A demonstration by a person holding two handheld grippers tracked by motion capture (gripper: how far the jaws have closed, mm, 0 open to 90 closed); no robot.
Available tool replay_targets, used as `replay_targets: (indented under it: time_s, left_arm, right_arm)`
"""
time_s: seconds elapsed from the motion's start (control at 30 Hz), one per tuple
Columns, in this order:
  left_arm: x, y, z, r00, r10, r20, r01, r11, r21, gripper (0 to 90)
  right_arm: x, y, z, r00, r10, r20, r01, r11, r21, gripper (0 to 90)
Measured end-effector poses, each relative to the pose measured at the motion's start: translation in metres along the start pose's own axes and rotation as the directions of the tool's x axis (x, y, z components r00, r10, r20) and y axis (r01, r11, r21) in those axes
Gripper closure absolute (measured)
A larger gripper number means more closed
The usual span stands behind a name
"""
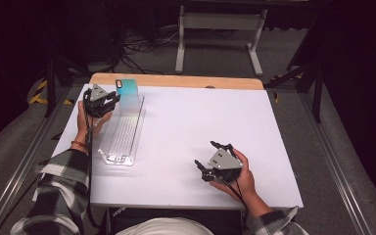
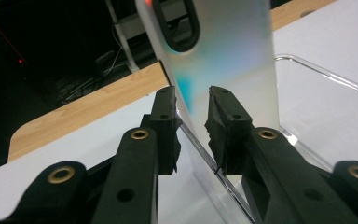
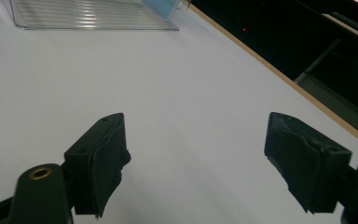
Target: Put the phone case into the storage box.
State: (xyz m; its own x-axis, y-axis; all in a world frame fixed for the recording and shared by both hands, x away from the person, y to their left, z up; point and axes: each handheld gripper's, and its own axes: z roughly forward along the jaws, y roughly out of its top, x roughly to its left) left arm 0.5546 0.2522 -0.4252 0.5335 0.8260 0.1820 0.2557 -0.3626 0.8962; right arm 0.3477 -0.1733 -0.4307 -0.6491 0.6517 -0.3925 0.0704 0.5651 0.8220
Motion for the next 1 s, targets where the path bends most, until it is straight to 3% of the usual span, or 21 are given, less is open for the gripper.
replay_targets:
  time_s: [0.2,1.0]
  left_arm:
    - [-0.0031,0.0016,0.0005,0.9999,0.003,0.011,-0.003,1.0000,0.006,79.6]
    - [-0.0030,0.0059,-0.0083,0.9997,-0.001,0.024,0.001,0.9997,-0.023,79.9]
  right_arm:
    - [0.0000,0.0001,-0.0005,1.0000,-0.002,0.003,0.002,1.000,-0.002,21.5]
    - [-0.0008,0.0009,-0.0032,0.9999,-0.009,0.015,0.009,1.000,-0.023,21.6]
